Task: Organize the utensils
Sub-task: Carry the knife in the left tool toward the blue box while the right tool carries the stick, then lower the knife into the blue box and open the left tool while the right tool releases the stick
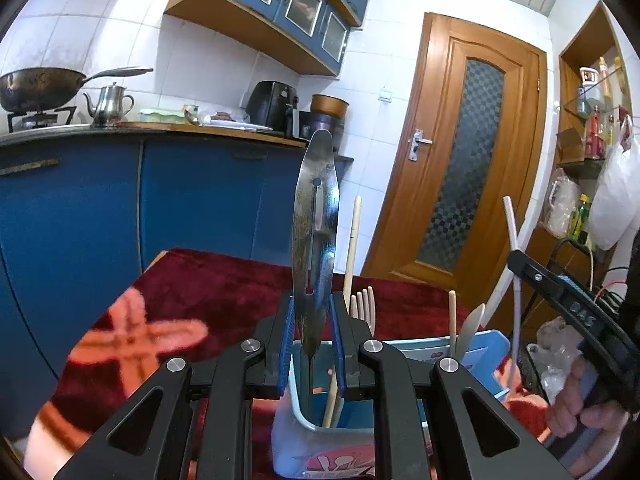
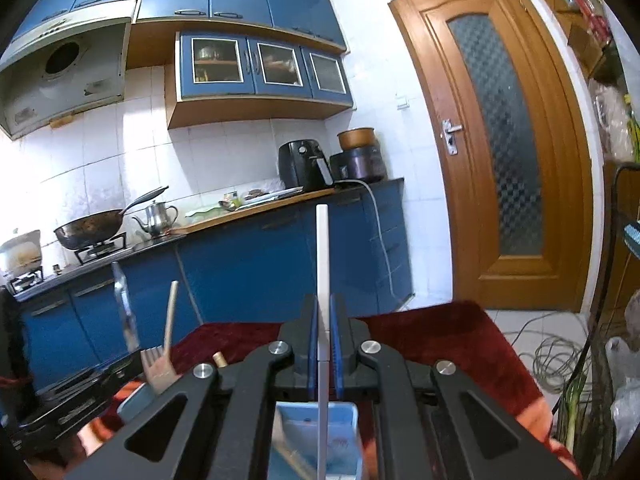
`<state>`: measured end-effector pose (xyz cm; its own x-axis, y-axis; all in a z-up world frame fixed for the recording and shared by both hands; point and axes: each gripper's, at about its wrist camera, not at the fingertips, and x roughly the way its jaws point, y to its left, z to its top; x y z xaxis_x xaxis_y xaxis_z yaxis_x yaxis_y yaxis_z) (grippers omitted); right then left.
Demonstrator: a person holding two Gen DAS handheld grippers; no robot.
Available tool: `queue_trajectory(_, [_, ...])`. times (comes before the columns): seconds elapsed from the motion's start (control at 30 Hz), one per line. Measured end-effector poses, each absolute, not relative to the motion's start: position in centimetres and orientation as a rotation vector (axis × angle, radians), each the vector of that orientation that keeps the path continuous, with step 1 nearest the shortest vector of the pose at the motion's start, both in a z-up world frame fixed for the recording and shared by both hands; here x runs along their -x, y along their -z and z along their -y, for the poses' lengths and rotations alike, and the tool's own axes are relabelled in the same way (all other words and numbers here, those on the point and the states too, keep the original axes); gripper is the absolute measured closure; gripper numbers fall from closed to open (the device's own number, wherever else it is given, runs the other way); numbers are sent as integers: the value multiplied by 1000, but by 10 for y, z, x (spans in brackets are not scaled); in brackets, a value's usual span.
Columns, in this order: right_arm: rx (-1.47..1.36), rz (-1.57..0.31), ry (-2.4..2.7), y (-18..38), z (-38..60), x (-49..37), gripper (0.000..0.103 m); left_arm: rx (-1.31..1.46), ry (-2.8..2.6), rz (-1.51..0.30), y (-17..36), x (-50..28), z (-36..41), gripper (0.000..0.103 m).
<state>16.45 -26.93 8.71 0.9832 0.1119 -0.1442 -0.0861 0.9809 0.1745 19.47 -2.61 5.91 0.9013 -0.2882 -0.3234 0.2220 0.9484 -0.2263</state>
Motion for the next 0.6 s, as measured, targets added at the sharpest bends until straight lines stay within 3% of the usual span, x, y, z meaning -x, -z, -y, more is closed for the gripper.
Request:
queue_trajectory(0.4, [-110, -209, -92, -63, 256, -166, 94, 191, 276, -414, -54, -199, 28, 86])
queue_trajectory(0.5, [-88, -225, -86, -63, 253, -162, 83, 175, 280, -426, -54, -199, 31, 85])
queue_trajectory(0.6, [-99, -236, -88, -65, 254, -157, 78, 146, 268, -445, -59, -195, 35, 82])
